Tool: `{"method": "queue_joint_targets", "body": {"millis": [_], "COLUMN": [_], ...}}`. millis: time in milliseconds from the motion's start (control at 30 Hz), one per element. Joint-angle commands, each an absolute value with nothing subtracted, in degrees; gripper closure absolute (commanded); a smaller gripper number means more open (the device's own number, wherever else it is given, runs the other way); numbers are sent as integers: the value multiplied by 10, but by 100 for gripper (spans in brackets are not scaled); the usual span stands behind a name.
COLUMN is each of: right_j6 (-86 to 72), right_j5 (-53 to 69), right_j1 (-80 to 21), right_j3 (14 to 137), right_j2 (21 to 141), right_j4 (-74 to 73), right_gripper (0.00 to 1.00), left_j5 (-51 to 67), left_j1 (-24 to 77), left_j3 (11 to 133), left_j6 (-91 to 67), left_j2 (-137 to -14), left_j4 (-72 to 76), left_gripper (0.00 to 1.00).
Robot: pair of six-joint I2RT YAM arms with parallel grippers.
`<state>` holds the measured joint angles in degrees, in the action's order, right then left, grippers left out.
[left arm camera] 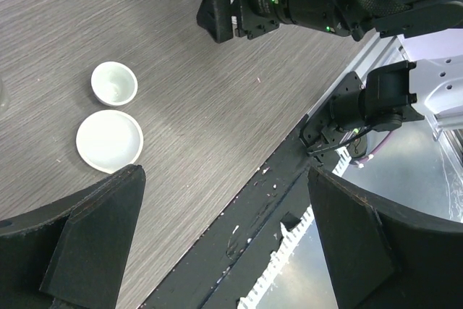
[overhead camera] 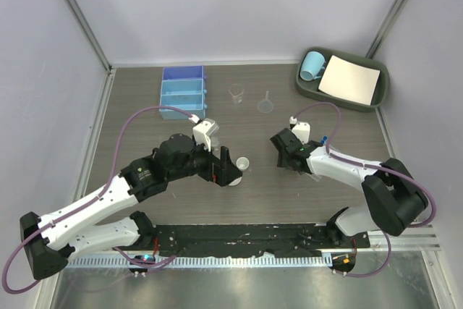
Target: Organize the chemistry lab equipment
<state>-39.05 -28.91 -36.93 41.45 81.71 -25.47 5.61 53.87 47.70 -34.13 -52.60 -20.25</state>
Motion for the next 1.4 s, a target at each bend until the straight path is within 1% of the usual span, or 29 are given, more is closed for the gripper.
{"method": "queue_joint_targets", "body": {"millis": [0,167,267,467,567,733,800,933,1033,1133,1233,1367], "right_j6": [-423,-434,-441,-454,-437,-410,-397,-380,-372,-362,-352,-334], "right_j5": [-337,-331,-324,-333,-324,-298,-283,-258,-247,-230,-222,-207], "right_j1": [-345,-294,-266,-237,-236,-236,-237,-240,-241,-242,-247,-258], "right_j3": [399,374,364,352,363,403,416,440,453,468,483,491], "right_j2": [775,744,728,707,701,689,685,668,640,620,599,566], "right_j4": [-276,-287,-291,-302,-303,-314,-319,-328,-330,-337,-352,-366], "right_gripper": [39,37,36,34,34,33,33,33,32,32,33,33], "left_j5": [64,71,49,33,19,-62,-67,-17,-11,-13,21,35], "left_j1": [537,538,537,538,537,526,487,400,325,268,213,171], "left_j3": [477,473,468,474,488,569,605,649,699,747,789,866], "left_j6": [-348,-346,-345,-358,-365,-352,-352,-364,-391,-434,-476,-491], "left_j2": [-515,-518,-526,-548,-559,-611,-634,-690,-721,-779,-842,-942], "left_j4": [-189,-183,-183,-193,-202,-275,-300,-317,-332,-339,-339,-349], "left_gripper": [0,0,0,0,0,0,0,0,0,0,0,0]}}
